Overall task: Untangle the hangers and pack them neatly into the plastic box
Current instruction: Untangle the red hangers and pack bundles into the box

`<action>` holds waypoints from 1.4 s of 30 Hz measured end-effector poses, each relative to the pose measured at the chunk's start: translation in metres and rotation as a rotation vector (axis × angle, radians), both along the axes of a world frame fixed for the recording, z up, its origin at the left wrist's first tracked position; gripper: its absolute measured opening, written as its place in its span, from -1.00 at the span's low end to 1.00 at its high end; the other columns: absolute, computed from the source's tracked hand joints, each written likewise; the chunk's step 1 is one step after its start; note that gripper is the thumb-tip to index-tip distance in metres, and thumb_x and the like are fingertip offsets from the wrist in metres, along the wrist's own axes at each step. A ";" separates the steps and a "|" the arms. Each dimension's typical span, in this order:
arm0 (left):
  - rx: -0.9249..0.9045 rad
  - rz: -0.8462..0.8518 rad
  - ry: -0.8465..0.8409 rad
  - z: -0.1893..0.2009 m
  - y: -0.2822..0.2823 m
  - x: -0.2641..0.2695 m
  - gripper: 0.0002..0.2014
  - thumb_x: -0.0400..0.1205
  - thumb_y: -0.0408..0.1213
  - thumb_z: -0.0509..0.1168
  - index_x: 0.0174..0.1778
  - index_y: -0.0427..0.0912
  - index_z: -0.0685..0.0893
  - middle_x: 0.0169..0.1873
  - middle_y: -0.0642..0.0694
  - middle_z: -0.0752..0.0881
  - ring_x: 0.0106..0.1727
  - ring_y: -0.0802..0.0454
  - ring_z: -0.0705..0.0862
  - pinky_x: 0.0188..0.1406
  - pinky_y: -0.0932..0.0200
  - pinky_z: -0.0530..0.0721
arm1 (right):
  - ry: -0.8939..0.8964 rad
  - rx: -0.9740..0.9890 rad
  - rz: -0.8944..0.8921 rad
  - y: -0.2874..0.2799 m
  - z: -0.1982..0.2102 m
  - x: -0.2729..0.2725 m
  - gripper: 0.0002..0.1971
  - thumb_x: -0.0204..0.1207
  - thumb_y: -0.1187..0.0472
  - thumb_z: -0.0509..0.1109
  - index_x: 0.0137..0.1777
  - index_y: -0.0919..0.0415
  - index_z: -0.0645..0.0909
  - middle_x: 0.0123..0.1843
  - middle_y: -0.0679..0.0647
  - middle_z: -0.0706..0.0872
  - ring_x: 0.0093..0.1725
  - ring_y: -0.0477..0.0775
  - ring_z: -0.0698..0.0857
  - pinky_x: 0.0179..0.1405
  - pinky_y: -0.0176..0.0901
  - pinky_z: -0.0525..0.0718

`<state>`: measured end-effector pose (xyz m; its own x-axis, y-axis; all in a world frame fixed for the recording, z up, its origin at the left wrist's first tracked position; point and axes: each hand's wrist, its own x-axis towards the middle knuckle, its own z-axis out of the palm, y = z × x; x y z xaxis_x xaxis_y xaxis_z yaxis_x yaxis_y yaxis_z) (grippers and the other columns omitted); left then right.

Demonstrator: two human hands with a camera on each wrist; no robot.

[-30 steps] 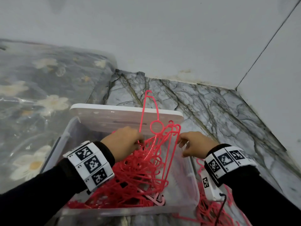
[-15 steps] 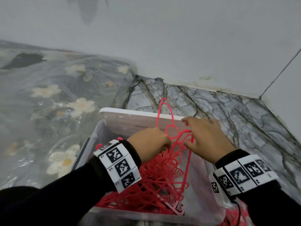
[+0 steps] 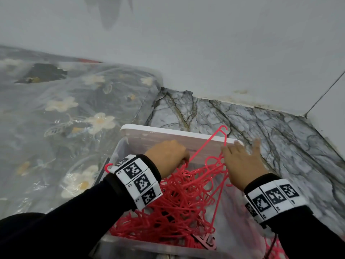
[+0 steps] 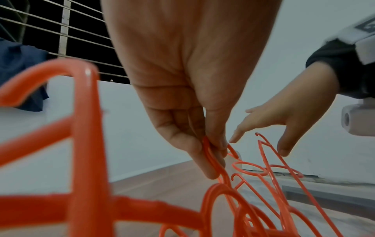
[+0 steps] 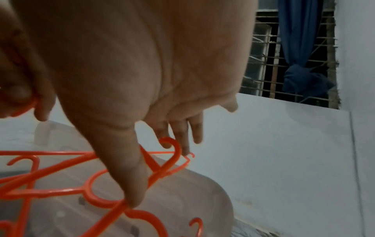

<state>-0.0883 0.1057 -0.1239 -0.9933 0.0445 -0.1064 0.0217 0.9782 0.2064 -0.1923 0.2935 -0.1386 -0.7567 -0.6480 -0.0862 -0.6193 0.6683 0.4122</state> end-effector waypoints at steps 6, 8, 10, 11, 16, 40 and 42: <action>-0.027 -0.061 0.067 -0.001 0.000 -0.002 -0.77 0.67 -0.23 0.22 0.16 0.02 0.73 -0.03 -0.07 0.79 0.02 -0.08 0.71 0.03 -0.02 0.66 | -0.373 -0.098 0.258 -0.022 -0.008 0.023 -0.53 0.53 -0.10 0.29 0.42 -0.10 0.35 0.29 -0.08 0.65 0.35 0.04 0.57 0.52 0.35 0.00; -0.004 -0.095 0.120 0.000 -0.001 -0.003 -0.77 0.67 -0.20 0.23 0.17 0.01 0.74 -0.02 -0.04 0.80 0.05 -0.05 0.71 0.06 0.01 0.62 | -0.439 -0.120 0.291 -0.029 -0.015 0.032 -0.55 0.57 -0.12 0.26 0.42 -0.05 0.39 0.29 -0.06 0.65 0.31 0.08 0.59 0.50 0.25 0.14; 0.034 -0.122 0.151 0.001 -0.002 -0.003 -0.77 0.66 -0.19 0.26 0.17 -0.01 0.75 -0.01 -0.01 0.81 0.06 -0.02 0.71 0.09 0.05 0.59 | -0.450 -0.205 0.311 -0.033 -0.020 0.039 -0.62 0.59 -0.11 0.25 0.34 0.03 0.46 0.24 0.01 0.66 0.26 0.10 0.60 0.38 0.03 0.35; 0.051 -0.126 0.159 0.001 -0.003 -0.003 -0.77 0.66 -0.19 0.27 0.17 -0.01 0.75 -0.01 0.00 0.81 0.07 0.00 0.71 0.10 0.09 0.58 | -0.449 -0.254 0.309 -0.035 -0.022 0.042 -0.64 0.60 -0.11 0.25 0.30 0.05 0.49 0.20 0.02 0.68 0.23 0.10 0.62 0.29 -0.04 0.43; 0.264 -0.068 0.208 0.000 -0.007 -0.004 -0.81 0.60 -0.27 0.38 0.10 -0.09 0.79 -0.04 0.01 0.82 -0.09 0.29 0.65 -0.22 0.57 0.36 | -0.438 -0.341 0.268 -0.038 -0.027 0.043 -0.68 0.57 -0.12 0.28 0.22 0.01 0.52 0.11 -0.03 0.74 0.18 0.08 0.66 0.17 -0.08 0.51; 0.319 -0.019 -0.102 0.004 -0.009 -0.002 -0.87 0.61 -0.31 0.36 0.03 -0.06 0.73 -0.22 -0.01 0.83 -0.24 0.18 0.76 -0.21 0.37 0.60 | -0.575 -0.755 -0.056 -0.027 -0.020 0.019 -0.82 0.59 0.10 0.33 -0.14 0.17 0.67 -0.22 0.06 0.75 -0.15 0.11 0.71 -0.05 0.11 0.67; 0.317 -0.021 -0.130 0.003 -0.010 -0.001 -0.90 0.60 -0.30 0.37 -0.01 -0.04 0.73 -0.25 0.02 0.82 -0.28 0.23 0.74 -0.26 0.40 0.56 | -0.585 -0.794 -0.093 -0.026 -0.023 0.017 -0.81 0.60 0.14 0.33 -0.15 0.24 0.66 -0.22 0.11 0.76 -0.17 0.14 0.71 -0.07 0.11 0.68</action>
